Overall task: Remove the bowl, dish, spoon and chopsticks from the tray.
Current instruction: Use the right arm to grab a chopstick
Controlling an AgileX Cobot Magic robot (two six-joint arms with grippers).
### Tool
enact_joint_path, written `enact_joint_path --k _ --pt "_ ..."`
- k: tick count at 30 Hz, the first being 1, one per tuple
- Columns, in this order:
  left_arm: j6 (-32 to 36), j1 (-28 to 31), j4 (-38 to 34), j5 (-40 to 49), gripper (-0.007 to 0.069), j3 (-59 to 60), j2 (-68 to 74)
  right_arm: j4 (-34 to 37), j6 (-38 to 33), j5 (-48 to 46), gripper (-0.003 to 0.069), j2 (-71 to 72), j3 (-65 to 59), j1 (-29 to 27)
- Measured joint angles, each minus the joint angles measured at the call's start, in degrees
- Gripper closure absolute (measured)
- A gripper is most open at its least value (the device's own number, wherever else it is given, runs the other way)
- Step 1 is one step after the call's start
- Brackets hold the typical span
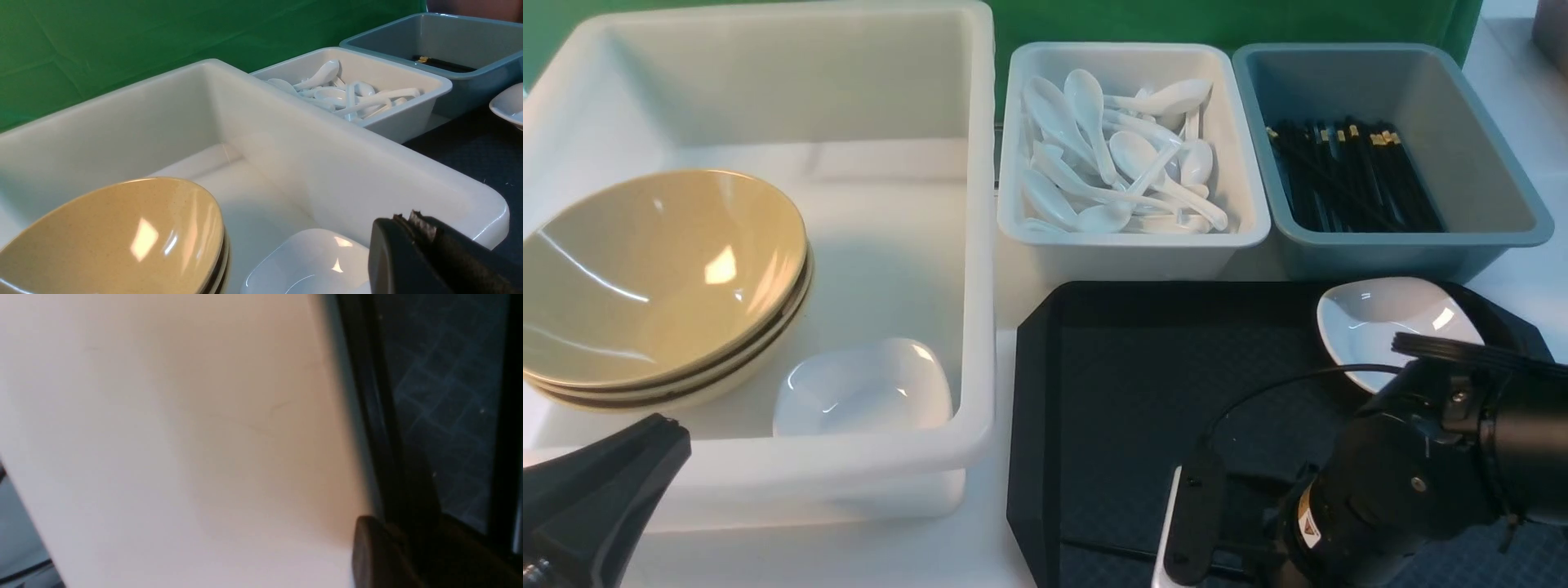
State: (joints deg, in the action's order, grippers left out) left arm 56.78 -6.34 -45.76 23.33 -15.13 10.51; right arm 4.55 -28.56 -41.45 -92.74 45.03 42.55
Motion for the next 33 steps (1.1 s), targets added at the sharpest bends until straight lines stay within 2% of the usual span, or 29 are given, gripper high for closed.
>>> enact_joint_path --k 4,7,10,13,18,21,25,27,30,33 --pt "0.0 0.0 0.0 -0.1 0.0636 0.0 0.0 -0.1 0.3 -3.3 0.0495 0.1 2.3 0.1" --pt "0.0 0.0 0.0 -0.1 0.0636 0.0 0.0 -1.1 0.5 -5.3 0.0599 1.9 5.5 0.0" --pt "0.0 0.0 0.0 -0.1 0.0636 0.0 0.0 -1.4 0.3 -7.3 0.062 3.6 8.8 -0.2" --pt "0.0 0.0 0.0 -0.1 0.0636 0.0 0.0 -1.4 -0.6 -9.2 0.061 4.0 10.2 -0.2" --pt "0.0 0.0 0.0 -0.1 0.0636 0.0 0.0 -1.5 -1.5 -8.7 0.0482 1.6 10.6 -0.2" --pt "0.0 0.0 0.0 -0.1 0.0636 0.0 0.0 -2.5 -1.6 -6.8 0.0373 -3.4 10.6 -0.2" --pt "0.0 0.0 0.0 0.0 0.0636 0.0 0.0 -4.5 -1.2 -4.8 0.036 -8.0 10.8 -0.2" --pt "0.0 0.0 0.0 0.2 0.0636 0.0 0.0 -4.9 -0.8 -5.1 0.0411 -9.2 11.7 -0.2" --pt "0.0 0.0 0.0 0.3 0.0636 0.0 0.0 -5.4 0.5 -5.0 0.0544 -9.5 12.1 -0.2" --pt "0.0 0.0 0.0 0.3 0.0636 0.0 0.0 -5.4 0.6 -4.9 0.0585 -8.9 12.1 -0.2"
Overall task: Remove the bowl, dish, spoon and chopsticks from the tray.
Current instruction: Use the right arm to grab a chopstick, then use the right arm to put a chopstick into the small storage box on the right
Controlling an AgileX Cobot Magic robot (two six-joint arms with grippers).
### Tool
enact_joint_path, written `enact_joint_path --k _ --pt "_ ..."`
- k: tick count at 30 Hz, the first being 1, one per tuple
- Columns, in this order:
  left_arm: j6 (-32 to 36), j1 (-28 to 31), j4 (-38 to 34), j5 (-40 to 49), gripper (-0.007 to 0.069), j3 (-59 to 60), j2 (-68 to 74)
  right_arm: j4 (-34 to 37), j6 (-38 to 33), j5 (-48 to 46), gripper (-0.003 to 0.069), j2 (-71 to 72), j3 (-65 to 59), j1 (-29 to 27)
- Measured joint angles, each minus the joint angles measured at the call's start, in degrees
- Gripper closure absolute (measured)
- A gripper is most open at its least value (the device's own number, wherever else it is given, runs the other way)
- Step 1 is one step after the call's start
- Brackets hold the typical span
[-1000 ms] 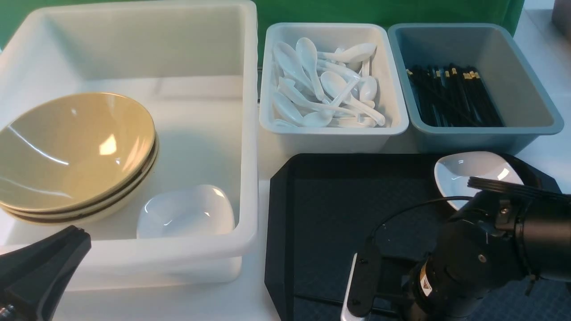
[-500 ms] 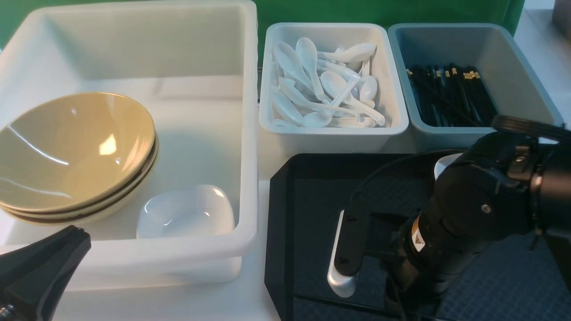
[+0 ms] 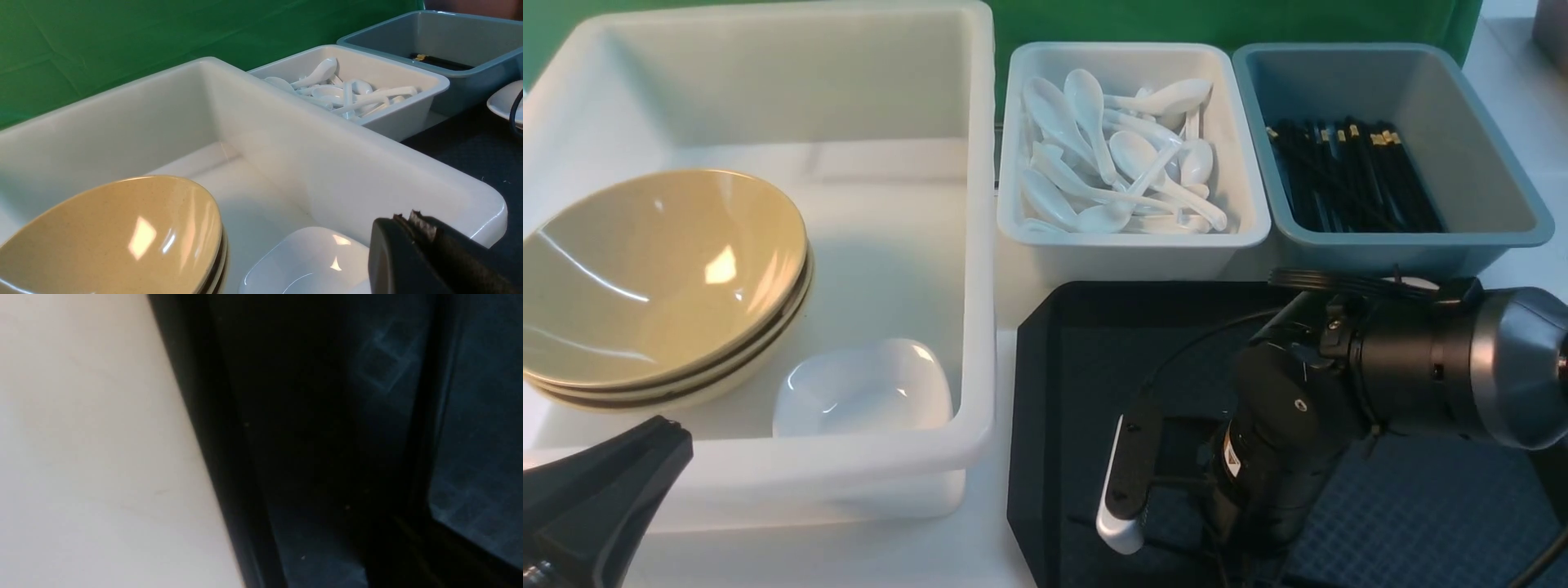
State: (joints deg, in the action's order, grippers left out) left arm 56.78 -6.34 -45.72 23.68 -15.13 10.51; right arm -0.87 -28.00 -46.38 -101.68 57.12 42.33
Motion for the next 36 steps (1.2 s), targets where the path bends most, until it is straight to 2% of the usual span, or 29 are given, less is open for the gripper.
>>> enact_joint_path --k 8,12,16,17,18,20,21,22,24,25,27,29,30,31,32,33,34,35,36 --pt "0.0 0.0 0.0 -0.3 0.0636 0.0 0.0 -0.5 0.0 1.5 0.0585 9.1 -1.2 -0.3" --pt "0.0 0.0 0.0 -0.8 0.0636 0.0 0.0 -3.4 0.1 4.2 0.0585 21.3 0.8 -4.6" --pt "0.0 0.0 0.0 -1.2 0.0636 0.0 0.0 -7.4 2.1 17.2 0.0585 26.7 3.4 -11.6" --pt "0.0 0.0 0.0 -1.2 0.0636 0.0 0.0 -7.5 2.3 18.3 0.0585 26.8 3.5 -11.6" --pt "0.0 0.0 0.0 -1.4 0.0636 0.0 0.0 -8.0 3.9 25.8 0.0585 27.3 4.1 -15.3" --pt "0.0 0.0 0.0 -1.6 0.0636 0.0 0.0 -8.4 9.1 41.3 0.0585 26.2 4.5 -20.8" --pt "0.0 0.0 0.0 -1.6 0.0636 0.0 0.0 -8.4 9.7 41.3 0.0585 26.0 4.6 -21.3" --pt "0.0 0.0 0.0 -1.8 0.0636 0.0 0.0 -8.5 14.2 51.8 0.0582 23.8 5.0 -24.9" --pt "0.0 0.0 0.0 -1.8 0.0636 0.0 0.0 -8.7 23.1 59.0 0.0561 19.0 7.1 -30.5" --pt "0.0 0.0 0.0 -1.8 0.0636 0.0 0.0 -8.7 23.1 59.2 0.0559 18.5 7.4 -30.9" --pt "0.0 0.0 0.0 -1.8 0.0636 0.0 0.0 -8.8 32.8 57.4 0.0503 13.3 11.0 -34.8" --pt "0.0 0.0 0.0 -1.8 0.0636 0.0 0.0 -8.8 39.6 49.6 0.0421 8.8 15.2 -37.4" --pt "0.0 0.0 0.0 -1.8 0.0636 0.0 0.0 -8.8 40.1 49.6 0.0413 8.5 15.5 -37.6" --pt "0.0 0.0 0.0 -1.7 0.0636 0.0 0.0 -8.8 42.5 41.9 0.0358 7.3 17.8 -38.6" --pt "0.0 0.0 0.0 -1.6 0.0636 0.0 0.0 -8.8 42.6 33.8 0.0323 7.0 20.2 -38.9" --pt "0.0 0.0 0.0 -1.6 0.0636 0.0 0.0 -8.8 42.5 31.3 0.0316 7.1 20.5 -38.9" --pt "0.0 0.0 0.0 -1.6 0.0636 0.0 0.0 -8.8 41.0 26.6 0.0307 7.4 21.6 -38.9" --pt "0.0 0.0 0.0 -1.5 0.0636 0.0 0.0 -8.8 37.7 17.8 0.0298 8.3 23.1 -38.9" --pt "0.0 0.0 0.0 -1.5 0.0636 0.0 0.0 -8.8 37.2 16.8 0.0297 8.5 23.1 -38.9"
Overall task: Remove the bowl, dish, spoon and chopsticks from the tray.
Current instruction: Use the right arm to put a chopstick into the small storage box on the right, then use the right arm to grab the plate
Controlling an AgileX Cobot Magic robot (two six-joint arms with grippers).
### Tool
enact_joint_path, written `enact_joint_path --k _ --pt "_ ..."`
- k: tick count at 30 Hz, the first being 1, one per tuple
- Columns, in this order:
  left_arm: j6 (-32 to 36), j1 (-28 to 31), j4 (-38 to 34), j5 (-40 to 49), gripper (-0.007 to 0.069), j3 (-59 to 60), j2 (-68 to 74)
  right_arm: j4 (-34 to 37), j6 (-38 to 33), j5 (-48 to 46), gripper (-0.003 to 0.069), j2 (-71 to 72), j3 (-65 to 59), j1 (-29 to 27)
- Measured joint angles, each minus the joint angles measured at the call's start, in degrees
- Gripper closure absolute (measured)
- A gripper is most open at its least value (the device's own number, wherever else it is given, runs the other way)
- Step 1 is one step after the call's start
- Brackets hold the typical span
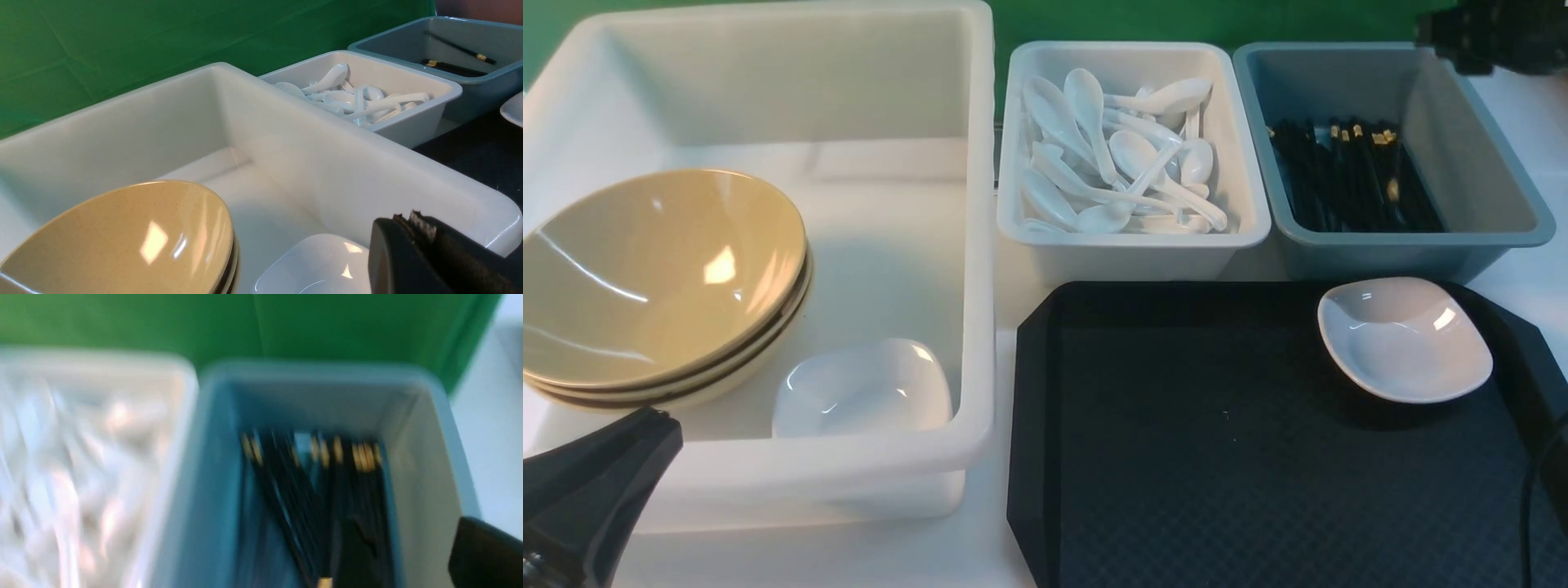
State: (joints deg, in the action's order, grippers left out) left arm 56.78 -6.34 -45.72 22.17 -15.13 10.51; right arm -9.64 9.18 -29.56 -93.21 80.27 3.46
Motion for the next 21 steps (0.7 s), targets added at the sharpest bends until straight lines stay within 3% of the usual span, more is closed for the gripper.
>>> enact_joint_path --k 1,5,13,21 --pt "0.0 0.0 0.0 0.0 0.0636 0.0 0.0 0.1 -3.7 -7.3 0.0295 0.8 0.4 0.1" --pt "0.0 0.0 0.0 0.0 0.0636 0.0 0.0 0.3 -7.7 -18.4 0.0295 1.2 -2.3 -0.7" --pt "0.0 0.0 -0.1 -0.1 0.0636 0.0 0.0 6.2 -8.6 -15.0 0.0289 -3.6 -15.3 -5.9" --pt "0.0 0.0 -0.1 -0.3 0.0636 0.0 0.0 8.6 -7.3 -9.7 0.0277 -11.1 -16.2 -5.9"
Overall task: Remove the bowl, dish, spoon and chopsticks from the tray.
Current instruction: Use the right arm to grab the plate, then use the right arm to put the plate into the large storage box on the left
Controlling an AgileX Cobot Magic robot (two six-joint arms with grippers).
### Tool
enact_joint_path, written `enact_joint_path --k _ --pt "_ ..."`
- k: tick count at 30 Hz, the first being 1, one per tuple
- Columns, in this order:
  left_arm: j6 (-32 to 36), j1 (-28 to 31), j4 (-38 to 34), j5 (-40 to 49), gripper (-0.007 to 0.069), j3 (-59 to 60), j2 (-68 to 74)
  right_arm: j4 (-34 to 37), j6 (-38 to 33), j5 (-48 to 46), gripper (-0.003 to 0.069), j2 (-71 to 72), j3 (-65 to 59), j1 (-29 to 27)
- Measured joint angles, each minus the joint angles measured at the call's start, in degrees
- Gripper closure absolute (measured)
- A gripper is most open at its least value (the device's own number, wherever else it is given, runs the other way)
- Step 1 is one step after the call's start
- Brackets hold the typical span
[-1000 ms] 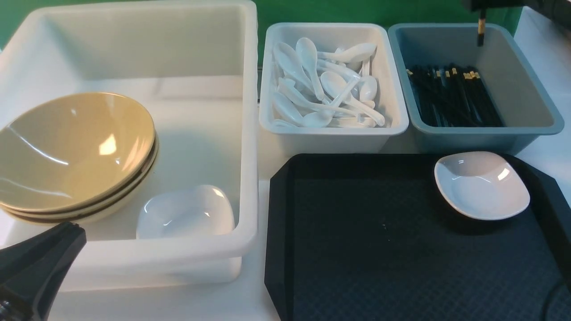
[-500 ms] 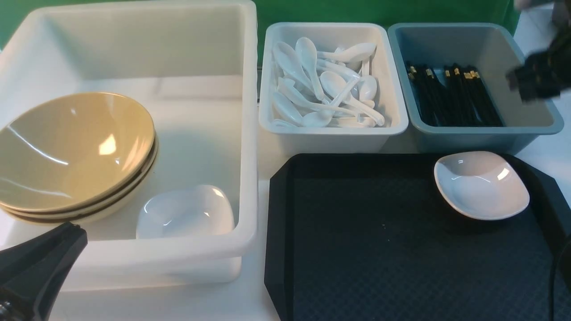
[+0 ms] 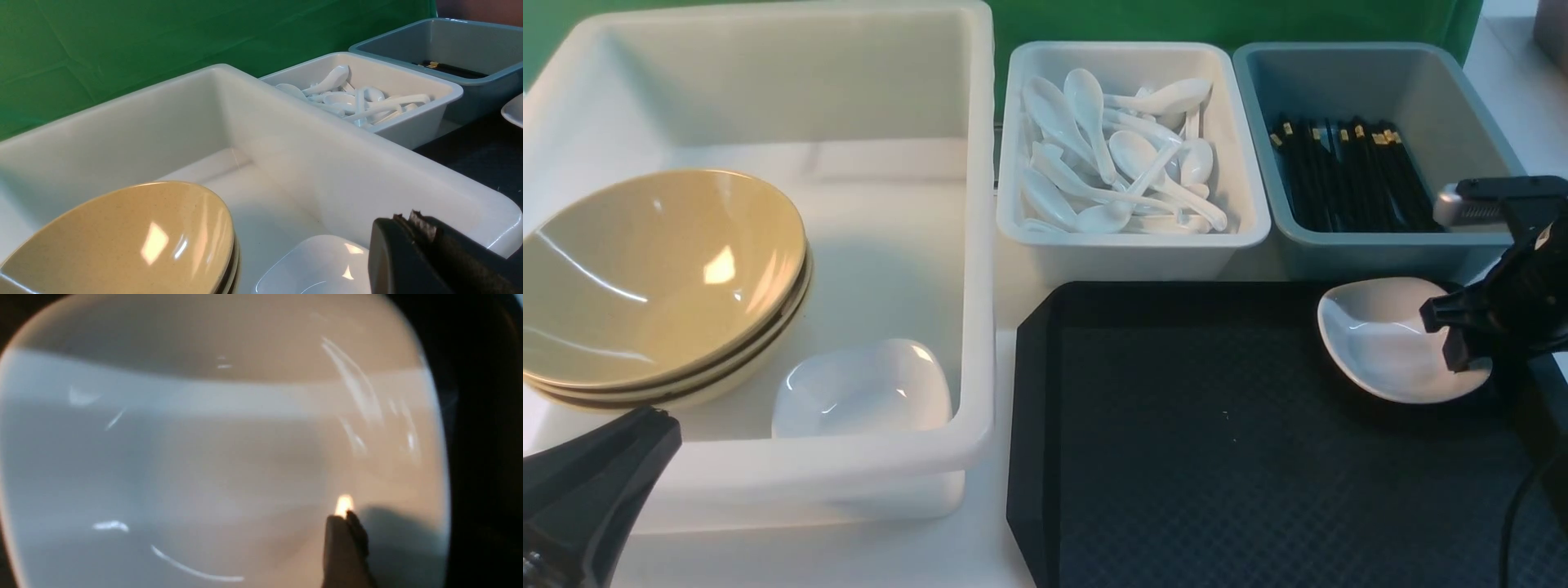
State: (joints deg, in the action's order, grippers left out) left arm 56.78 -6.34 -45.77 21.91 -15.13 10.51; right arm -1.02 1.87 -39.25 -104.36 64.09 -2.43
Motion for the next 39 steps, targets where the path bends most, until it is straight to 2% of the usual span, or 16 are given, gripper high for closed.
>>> enact_joint_path --k 4,5,8,12,17,19,22,25,30,31,34,36,39 --pt "0.0 0.0 0.0 0.0 0.0636 0.0 0.0 0.4 -0.2 0.6 0.032 -0.7 0.0 0.0" --pt "0.0 0.0 0.0 0.0 0.0636 0.0 0.0 1.0 -1.9 0.7 0.0386 -0.7 0.1 0.2" --pt "0.0 0.0 0.0 0.0 0.0636 0.0 0.0 1.5 -3.4 0.6 0.0447 -0.3 0.4 0.2" --pt "0.0 0.0 0.0 0.0 0.0636 0.0 0.0 4.7 -7.1 -4.8 0.0456 1.6 -0.1 1.8" --pt "0.0 0.0 0.0 0.0 0.0636 0.0 0.0 5.1 -8.4 -8.4 0.0533 7.3 -0.5 4.7" --pt "0.0 0.0 0.0 0.0 0.0636 0.0 0.0 5.1 -9.0 -9.2 0.058 12.3 -0.6 7.3" --pt "0.0 0.0 0.0 0.0 0.0636 0.0 0.0 4.7 -9.0 -9.3 0.0583 17.1 -0.7 10.9" --pt "0.0 0.0 0.0 -0.2 0.0636 0.0 0.0 4.7 -9.1 -8.6 0.0583 23.3 -0.3 17.1" --pt "0.0 0.0 0.0 -0.3 0.0636 0.0 0.0 6.3 -9.5 -5.5 0.0583 26.6 3.0 24.0" --pt "0.0 0.0 0.0 -0.4 0.0636 0.0 0.0 8.9 -12.7 -1.6 0.0583 26.7 5.3 28.5" --pt "0.0 0.0 0.0 -0.7 0.0636 0.0 0.0 12.3 -18.2 3.8 0.0583 25.9 7.3 33.6" --pt "0.0 0.0 0.0 -0.8 0.0636 0.0 0.0 14.9 -22.8 10.6 0.0583 22.7 9.6 39.4" --pt "0.0 0.0 0.0 -0.9 0.0636 0.0 0.0 15.9 -26.1 16.9 0.0583 16.5 12.4 44.9"
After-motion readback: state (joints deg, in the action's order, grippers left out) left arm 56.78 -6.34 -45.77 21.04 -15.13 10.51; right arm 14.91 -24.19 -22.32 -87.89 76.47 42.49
